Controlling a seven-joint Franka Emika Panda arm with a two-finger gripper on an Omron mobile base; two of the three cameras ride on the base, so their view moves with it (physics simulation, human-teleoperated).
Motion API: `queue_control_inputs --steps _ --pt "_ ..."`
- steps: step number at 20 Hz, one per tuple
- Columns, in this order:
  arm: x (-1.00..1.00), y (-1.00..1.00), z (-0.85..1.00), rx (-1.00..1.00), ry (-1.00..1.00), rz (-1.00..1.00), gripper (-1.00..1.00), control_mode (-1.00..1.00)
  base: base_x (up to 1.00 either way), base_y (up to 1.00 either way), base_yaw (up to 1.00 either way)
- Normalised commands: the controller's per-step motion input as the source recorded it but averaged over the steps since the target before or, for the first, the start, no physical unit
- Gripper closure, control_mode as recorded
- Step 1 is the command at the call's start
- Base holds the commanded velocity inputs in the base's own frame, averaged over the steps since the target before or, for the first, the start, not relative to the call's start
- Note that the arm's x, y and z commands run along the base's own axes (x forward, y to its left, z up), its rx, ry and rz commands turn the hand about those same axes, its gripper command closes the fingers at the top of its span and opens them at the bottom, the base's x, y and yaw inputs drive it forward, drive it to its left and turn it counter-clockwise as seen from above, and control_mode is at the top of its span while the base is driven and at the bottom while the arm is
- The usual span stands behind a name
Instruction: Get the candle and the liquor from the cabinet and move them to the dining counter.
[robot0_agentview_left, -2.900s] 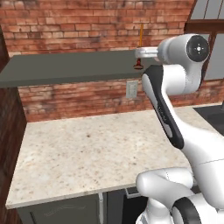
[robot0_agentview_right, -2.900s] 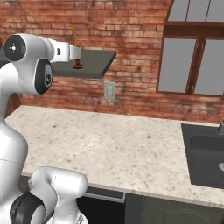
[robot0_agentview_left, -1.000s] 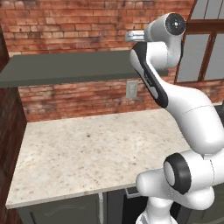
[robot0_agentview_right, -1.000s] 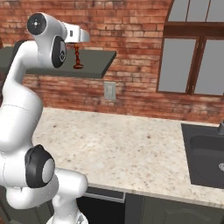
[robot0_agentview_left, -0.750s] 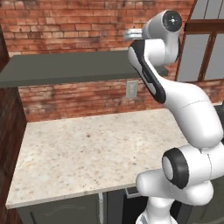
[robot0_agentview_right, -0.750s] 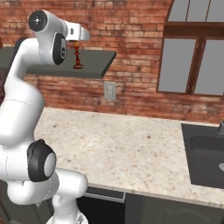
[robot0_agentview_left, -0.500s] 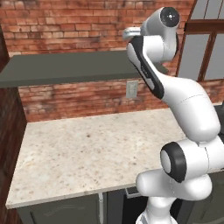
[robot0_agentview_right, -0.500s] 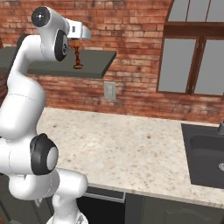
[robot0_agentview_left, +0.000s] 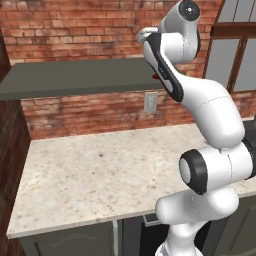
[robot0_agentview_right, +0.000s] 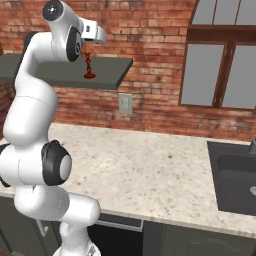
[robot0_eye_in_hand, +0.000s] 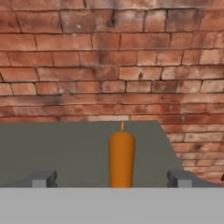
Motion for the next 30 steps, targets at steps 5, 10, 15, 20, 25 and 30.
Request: queue_control_inputs --steps 5,10,15,20,25,30 --pt "0.01 0.0 0.0 0.0 0.01 0.0 -1.0 -1.0 0.0 0.0 0.0" --pt "0.0 0.0 0.0 0.0 0.0 0.0 -1.0 -1.0 0.0 0.0 0.0" --pt "0.0 0.0 0.0 0.0 0.0 0.0 -1.0 -1.0 0.0 0.0 0.0" --pt "0.0 0.0 0.0 0.0 0.0 0.0 1.0 -1.0 0.0 0.0 0.0" --pt "0.0 0.0 0.0 0.0 0.0 0.0 1.0 -1.0 0.0 0.0 0.0" --pt "0.0 0.0 0.0 0.0 0.0 0.0 1.0 -1.0 0.0 0.0 0.0"
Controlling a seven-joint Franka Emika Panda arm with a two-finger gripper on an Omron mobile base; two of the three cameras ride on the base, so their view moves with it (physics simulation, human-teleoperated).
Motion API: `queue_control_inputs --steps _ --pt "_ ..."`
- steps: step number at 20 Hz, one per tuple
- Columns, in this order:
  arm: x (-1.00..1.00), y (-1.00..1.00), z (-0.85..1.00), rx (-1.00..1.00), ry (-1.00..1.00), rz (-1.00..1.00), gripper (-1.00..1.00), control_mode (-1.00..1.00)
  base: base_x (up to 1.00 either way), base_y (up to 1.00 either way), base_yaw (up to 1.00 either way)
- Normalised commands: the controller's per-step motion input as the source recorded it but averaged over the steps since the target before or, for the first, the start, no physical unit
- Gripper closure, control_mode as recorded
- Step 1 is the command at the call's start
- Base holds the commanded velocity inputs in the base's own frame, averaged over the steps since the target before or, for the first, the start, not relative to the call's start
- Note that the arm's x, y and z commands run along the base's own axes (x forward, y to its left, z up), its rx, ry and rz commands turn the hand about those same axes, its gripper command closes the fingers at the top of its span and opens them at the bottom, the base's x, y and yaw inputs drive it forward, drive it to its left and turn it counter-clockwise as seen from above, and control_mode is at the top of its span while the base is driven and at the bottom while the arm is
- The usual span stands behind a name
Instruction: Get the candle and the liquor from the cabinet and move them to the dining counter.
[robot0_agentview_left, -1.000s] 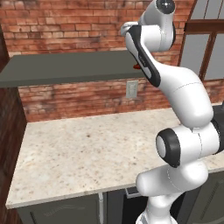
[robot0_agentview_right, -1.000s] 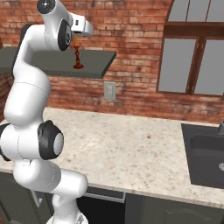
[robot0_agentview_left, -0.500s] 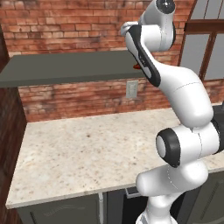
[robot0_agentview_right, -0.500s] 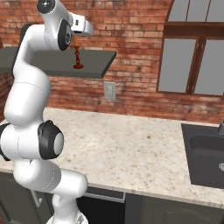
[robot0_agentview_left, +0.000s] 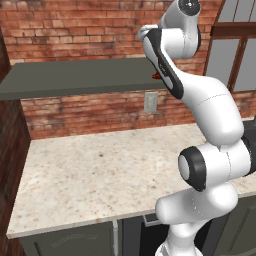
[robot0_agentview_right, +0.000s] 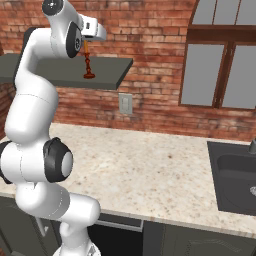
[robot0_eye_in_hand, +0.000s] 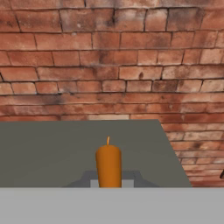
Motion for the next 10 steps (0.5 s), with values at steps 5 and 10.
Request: queue_control_inputs --steps 5,10 --pt "0.0 0.0 0.0 0.0 0.0 0.0 1.0 -1.0 0.0 0.0 0.0" --pt "0.0 0.0 0.0 0.0 0.0 0.0 1.0 -1.0 0.0 0.0 0.0"
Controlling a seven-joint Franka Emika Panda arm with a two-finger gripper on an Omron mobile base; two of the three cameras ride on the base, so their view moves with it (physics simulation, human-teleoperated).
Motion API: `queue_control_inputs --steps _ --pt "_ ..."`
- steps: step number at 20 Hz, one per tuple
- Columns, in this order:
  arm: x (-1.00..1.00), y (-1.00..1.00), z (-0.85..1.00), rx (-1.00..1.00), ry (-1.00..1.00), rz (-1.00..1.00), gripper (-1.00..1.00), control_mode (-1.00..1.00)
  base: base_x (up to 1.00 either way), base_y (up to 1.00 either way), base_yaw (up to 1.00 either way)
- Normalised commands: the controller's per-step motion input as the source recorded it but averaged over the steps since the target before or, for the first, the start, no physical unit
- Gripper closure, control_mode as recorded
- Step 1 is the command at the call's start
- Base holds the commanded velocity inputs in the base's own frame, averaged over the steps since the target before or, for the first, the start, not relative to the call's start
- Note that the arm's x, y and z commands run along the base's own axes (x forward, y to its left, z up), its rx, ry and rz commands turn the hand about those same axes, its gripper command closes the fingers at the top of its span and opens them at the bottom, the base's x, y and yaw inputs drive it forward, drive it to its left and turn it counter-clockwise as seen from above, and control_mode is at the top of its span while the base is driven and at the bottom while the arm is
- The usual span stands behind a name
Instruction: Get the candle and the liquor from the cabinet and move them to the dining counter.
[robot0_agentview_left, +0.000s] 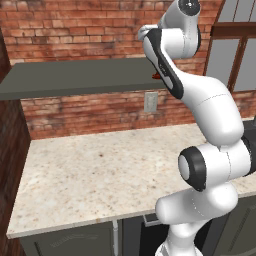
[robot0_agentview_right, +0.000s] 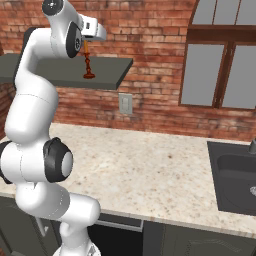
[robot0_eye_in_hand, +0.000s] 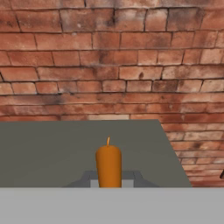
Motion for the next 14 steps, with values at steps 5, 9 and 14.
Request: queue_control_inputs --steps 5,9,14 --pt "0.0 0.0 0.0 0.0 0.0 0.0 1.0 -1.0 0.0 0.0 0.0" --pt "-0.01 -0.02 0.0 0.0 0.0 0.0 1.0 -1.0 0.0 0.0 0.0" --pt "-0.47 -0.36 0.0 0.01 -0.1 0.0 1.0 -1.0 0.0 0.0 0.0"
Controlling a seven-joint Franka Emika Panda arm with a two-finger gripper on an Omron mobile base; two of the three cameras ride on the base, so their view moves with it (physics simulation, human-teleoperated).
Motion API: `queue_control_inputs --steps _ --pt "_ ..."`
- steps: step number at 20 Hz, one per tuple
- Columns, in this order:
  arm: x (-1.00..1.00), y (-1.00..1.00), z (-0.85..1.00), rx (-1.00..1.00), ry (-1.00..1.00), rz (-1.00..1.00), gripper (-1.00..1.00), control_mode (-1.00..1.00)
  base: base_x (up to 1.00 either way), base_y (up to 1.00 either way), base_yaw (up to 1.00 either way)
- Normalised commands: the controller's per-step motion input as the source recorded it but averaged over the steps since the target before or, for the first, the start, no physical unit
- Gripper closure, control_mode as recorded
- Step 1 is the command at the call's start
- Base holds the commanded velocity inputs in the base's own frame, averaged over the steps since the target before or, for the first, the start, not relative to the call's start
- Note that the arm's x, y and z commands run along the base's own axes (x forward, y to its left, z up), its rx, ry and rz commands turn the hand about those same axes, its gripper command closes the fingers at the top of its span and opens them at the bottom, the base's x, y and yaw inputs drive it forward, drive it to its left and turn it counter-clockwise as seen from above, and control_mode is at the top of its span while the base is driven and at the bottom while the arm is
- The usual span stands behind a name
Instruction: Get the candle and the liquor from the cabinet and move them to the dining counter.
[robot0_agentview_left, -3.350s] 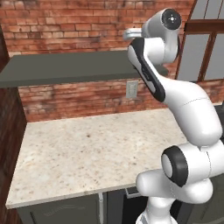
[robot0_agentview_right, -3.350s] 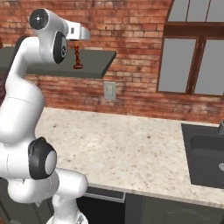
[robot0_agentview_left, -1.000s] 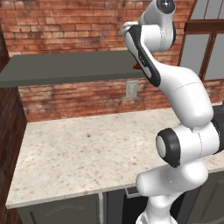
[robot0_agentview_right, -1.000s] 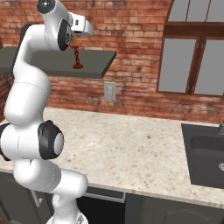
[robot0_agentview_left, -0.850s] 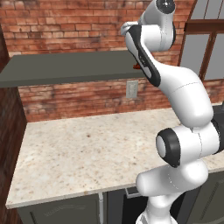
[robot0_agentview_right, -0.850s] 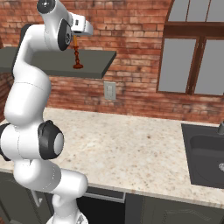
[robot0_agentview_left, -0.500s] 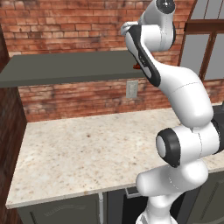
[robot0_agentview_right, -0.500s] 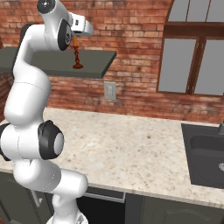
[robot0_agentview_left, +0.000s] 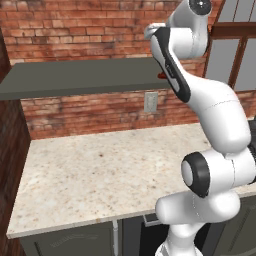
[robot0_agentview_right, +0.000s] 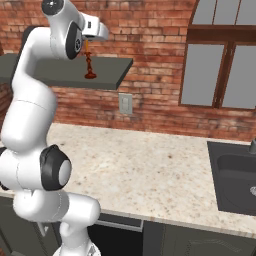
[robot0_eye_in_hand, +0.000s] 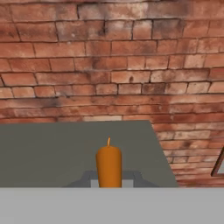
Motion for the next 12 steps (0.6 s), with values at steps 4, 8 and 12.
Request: queue_control_inputs --steps 4,8,12 --pt "-0.74 -0.36 -0.12 0.01 -0.13 0.0 1.0 -1.0 0.0 0.0 0.0" --pt "-0.88 -0.38 -0.26 0.0 -0.08 0.0 1.0 -1.0 0.0 0.0 0.0" --pt "-0.99 -0.24 0.0 0.0 -0.08 0.0 1.0 -1.0 0.0 0.0 0.0"
